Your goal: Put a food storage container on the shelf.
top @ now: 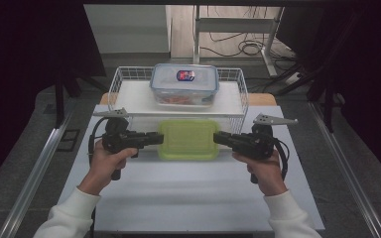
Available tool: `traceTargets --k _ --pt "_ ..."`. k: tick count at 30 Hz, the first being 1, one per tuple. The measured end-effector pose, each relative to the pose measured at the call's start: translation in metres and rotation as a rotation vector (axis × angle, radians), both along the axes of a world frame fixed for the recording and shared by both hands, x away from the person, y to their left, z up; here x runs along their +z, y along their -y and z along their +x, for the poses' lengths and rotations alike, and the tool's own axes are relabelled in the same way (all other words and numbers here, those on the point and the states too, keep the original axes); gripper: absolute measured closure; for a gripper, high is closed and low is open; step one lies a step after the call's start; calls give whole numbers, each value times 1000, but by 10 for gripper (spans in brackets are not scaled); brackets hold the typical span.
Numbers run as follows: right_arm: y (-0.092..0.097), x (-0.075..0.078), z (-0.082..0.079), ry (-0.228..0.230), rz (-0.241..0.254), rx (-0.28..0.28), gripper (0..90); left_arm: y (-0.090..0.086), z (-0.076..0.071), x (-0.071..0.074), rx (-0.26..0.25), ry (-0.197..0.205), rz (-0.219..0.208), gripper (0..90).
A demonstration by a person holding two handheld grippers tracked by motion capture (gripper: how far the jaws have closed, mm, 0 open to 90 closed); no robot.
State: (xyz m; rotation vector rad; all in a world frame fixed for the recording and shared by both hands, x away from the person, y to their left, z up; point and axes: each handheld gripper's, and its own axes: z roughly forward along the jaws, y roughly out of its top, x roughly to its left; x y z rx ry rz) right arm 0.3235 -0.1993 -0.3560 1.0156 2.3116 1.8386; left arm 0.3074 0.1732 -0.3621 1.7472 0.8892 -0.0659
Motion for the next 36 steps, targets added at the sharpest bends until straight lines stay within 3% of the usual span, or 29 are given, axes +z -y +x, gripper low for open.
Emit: traceTargets --k 13,26,36 --pt "-3 40 15 40 -31 0 806 -1 18 30 1 13 3 802" --pt "-6 62 33 60 -20 -9 806 -4 37 59 13 28 21 802" --pt "-12 83 56 66 -18 -29 807 -6 63 85 31 42 45 803"
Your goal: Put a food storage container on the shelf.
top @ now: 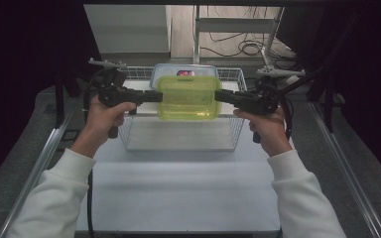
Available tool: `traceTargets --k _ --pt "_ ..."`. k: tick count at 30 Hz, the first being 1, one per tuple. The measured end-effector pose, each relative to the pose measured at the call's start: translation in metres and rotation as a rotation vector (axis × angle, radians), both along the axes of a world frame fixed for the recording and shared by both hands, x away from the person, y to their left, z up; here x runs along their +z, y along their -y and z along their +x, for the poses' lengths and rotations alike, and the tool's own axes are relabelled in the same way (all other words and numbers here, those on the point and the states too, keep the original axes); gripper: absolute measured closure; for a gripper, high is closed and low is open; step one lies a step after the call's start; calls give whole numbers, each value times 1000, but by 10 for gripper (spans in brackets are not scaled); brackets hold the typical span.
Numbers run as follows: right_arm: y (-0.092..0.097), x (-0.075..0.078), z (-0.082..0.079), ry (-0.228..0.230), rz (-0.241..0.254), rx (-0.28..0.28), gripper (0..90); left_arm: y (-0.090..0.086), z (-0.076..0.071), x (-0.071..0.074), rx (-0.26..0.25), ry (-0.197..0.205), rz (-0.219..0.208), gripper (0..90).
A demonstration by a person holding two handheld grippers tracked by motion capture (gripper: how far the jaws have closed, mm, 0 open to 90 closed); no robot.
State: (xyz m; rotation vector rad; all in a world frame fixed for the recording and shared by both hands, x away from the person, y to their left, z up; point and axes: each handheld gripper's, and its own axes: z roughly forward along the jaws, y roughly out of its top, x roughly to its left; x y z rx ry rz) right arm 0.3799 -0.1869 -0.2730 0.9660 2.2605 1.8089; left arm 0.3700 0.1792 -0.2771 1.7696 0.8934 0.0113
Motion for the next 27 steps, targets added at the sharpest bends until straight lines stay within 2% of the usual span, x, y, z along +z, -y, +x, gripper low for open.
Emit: traceTargets --k 4,8,13,15,20,24,25,27 --pt "-1 8 12 1 12 -3 807 -2 12 11 -6 2 5 803" --pt "-3 16 27 8 29 -10 807 -3 27 21 10 15 5 803" --pt "-6 21 42 -18 40 -10 807 -7 42 28 4 4 5 804" --pt "-9 21 50 -43 49 -14 807 -10 49 29 3 -10 9 804" --pt "-14 22 61 -65 50 -25 807 -14 65 29 10 -42 6 804" --pt "-17 19 75 -82 48 -39 805 -15 77 22 22 -64 7 803" --pt "-18 16 77 -86 41 -43 802 -18 80 19 19 -77 -31 801" --pt "-18 13 84 -101 77 -47 801 -19 84 18 22 -83 -56 802"
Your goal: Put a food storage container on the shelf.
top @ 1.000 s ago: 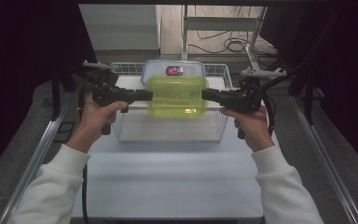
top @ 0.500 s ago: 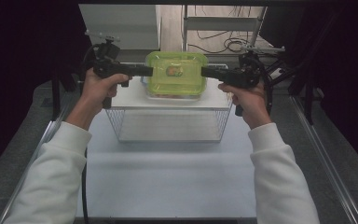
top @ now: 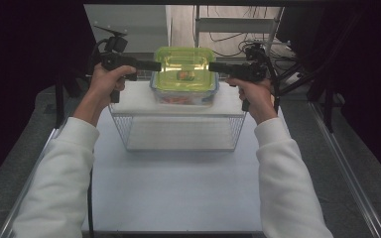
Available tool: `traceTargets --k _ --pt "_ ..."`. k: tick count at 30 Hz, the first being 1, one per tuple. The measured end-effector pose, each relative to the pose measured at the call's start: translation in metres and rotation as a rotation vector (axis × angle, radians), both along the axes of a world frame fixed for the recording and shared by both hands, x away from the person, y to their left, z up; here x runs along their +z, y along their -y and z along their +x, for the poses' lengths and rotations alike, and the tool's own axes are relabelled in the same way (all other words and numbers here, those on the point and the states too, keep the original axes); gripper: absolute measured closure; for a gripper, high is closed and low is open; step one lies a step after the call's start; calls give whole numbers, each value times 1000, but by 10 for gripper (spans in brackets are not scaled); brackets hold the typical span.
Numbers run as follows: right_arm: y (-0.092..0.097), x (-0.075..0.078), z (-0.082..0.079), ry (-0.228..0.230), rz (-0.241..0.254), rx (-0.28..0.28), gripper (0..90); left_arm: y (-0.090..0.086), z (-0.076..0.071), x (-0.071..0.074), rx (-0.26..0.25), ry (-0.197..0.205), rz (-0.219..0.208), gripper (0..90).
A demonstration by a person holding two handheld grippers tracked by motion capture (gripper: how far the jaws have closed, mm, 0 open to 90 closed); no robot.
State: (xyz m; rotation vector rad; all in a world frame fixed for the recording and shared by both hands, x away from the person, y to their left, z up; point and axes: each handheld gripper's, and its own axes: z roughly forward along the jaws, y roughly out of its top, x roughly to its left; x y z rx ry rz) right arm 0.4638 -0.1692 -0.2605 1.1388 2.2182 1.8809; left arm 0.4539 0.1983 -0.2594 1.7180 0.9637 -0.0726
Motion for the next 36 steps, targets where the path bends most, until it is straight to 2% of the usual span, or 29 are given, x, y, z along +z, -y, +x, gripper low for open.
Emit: traceTargets --k 4,11,13,14,17,20,25,28,32,36 --pt "0 -2 7 -22 25 -3 783 2 6 0 24 -9 -13 789" --pt "-1 -13 21 -48 21 -47 719 9 12 -4 79 -33 -27 727" --pt "-3 -16 24 -48 19 -59 691 9 15 -6 112 -40 -25 695" --pt "-5 -17 24 -63 27 -58 680 10 17 -8 125 -43 -19 680" --pt "-7 -18 24 -65 30 -75 635 11 21 -12 141 -52 -18 645" --pt "-8 -18 23 -85 24 -69 571 10 24 -16 151 -60 -29 600" --pt "-7 -18 20 -90 22 -79 455 12 28 -18 185 -53 -22 386" --pt "-8 -18 19 -95 27 -74 380 10 28 -17 185 -50 -46 299" --pt "-5 -15 17 -85 48 -79 331 9 19 -11 179 -9 -24 255" --pt "0 -10 11 -71 44 -78 322 4 8 -6 167 16 -27 234"
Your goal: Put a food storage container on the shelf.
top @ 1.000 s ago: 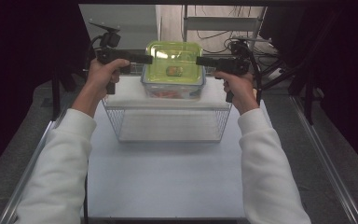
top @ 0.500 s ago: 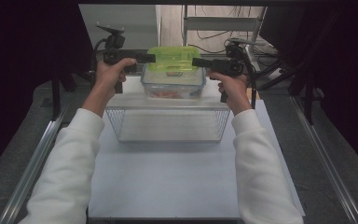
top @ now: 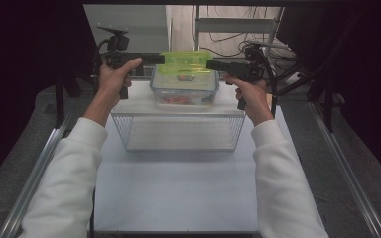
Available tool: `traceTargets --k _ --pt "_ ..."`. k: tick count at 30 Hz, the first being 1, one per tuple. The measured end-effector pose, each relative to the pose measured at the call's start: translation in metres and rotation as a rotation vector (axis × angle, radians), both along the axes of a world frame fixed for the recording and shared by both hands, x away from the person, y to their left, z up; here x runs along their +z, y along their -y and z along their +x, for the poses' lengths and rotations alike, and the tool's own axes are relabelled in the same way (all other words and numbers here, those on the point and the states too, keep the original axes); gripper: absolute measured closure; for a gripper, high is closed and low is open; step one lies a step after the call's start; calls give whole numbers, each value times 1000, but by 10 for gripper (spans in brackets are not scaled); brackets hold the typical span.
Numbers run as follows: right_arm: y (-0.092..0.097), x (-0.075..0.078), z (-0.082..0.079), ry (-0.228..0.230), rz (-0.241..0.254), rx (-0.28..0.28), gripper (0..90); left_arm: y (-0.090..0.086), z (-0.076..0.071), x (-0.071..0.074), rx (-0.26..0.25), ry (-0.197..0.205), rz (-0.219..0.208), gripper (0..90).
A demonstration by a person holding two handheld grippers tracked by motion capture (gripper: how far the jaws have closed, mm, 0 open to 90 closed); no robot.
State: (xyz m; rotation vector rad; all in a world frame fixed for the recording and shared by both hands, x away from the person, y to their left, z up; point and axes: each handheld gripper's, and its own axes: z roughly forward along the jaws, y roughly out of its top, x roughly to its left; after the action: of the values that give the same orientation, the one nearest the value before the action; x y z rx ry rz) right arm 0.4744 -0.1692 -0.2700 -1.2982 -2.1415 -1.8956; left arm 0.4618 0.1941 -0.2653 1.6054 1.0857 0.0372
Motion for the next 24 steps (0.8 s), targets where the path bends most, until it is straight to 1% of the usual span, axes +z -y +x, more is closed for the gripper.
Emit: traceTargets --k 2,3,5,7,9,11,15,16,18,22,24 --pt "3 2 -4 4 -6 7 322 -2 -6 1 -15 12 7 230" --pt "5 3 -6 6 -10 11 322 -3 -10 2 -24 25 15 227" --pt "10 6 -12 12 -6 19 320 -5 -16 2 -34 34 23 220" --pt "14 9 -17 23 0 27 318 -8 -21 1 -40 42 14 222" --pt "18 9 -21 25 -2 40 316 -10 -26 0 -45 46 25 218" --pt "22 8 -25 21 -8 46 315 -12 -31 -2 -49 50 24 213" --pt "30 6 -32 30 8 55 316 -17 -44 -7 -66 66 25 213" --pt "31 5 -35 31 8 59 315 -17 -48 -9 -66 61 29 211" --pt "36 3 -39 33 1 66 316 -19 -56 -14 -75 68 44 207" --pt "46 -3 -49 38 5 74 316 -24 -72 -21 -87 80 39 204" --pt "50 -5 -55 44 -5 80 316 -24 -80 -25 -87 86 42 199"
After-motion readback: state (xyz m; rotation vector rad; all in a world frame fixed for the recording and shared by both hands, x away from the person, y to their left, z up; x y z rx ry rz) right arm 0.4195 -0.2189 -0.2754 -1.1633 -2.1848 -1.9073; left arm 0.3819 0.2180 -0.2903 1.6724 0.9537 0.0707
